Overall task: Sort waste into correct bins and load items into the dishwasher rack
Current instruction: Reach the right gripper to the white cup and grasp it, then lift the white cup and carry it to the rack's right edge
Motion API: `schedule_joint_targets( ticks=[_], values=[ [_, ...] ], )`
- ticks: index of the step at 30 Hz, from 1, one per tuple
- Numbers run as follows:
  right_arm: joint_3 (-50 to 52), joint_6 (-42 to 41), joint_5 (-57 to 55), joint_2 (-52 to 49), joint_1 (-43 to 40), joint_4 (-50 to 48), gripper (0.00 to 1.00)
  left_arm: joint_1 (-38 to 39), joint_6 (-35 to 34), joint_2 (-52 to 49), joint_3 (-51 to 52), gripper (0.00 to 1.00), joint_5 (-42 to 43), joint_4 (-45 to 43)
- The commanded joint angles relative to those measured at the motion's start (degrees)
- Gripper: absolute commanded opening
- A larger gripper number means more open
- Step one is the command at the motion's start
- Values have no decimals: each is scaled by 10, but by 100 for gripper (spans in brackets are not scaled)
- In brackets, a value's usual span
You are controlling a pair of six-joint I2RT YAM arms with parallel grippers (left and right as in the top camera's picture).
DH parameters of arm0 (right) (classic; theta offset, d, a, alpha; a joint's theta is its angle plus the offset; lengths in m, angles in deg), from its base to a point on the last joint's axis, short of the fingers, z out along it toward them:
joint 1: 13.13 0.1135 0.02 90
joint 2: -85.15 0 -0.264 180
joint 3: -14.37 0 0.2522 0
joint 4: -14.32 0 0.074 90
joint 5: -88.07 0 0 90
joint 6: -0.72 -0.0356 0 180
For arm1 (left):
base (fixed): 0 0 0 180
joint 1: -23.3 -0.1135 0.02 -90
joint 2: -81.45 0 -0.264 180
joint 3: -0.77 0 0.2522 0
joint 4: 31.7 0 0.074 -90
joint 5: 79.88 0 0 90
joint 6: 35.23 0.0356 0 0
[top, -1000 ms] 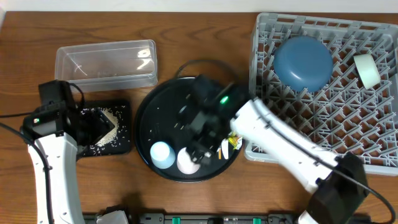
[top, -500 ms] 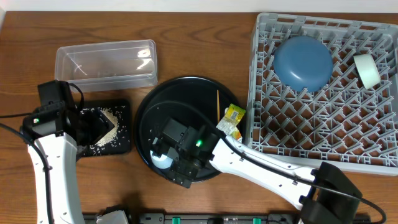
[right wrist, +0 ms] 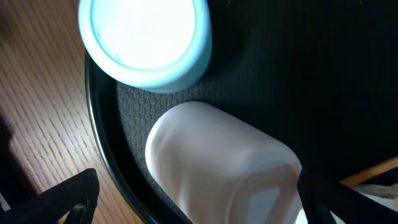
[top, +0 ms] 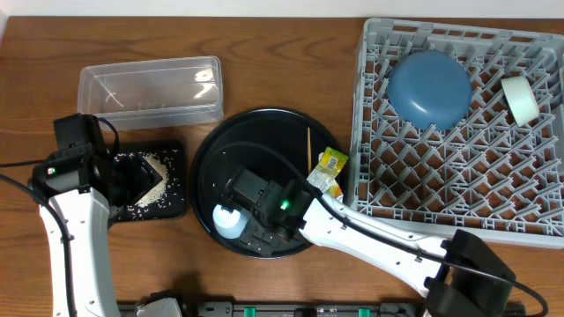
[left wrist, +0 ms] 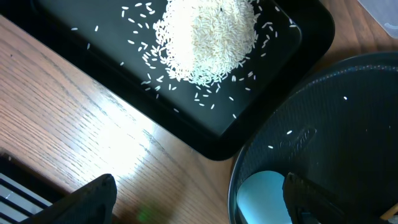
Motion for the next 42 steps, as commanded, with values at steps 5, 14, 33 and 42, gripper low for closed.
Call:
schedule_joint_targets(
  ticks=[5,14,33,42],
  values=[
    [-14,-17,24,-14,0,36,98,-2,-5,-2,4,87,-7,2],
    [-43,-17,23,-14,-1,52,99,-2,-5,-2,4,87,-7,2],
    [-40,-15,45,-19,-6,48,99,-2,-5,-2,4,87,-7,2],
    [-30,-17,54,-64,-7,29,96,-2,-5,-2,4,87,-7,2]
  ],
)
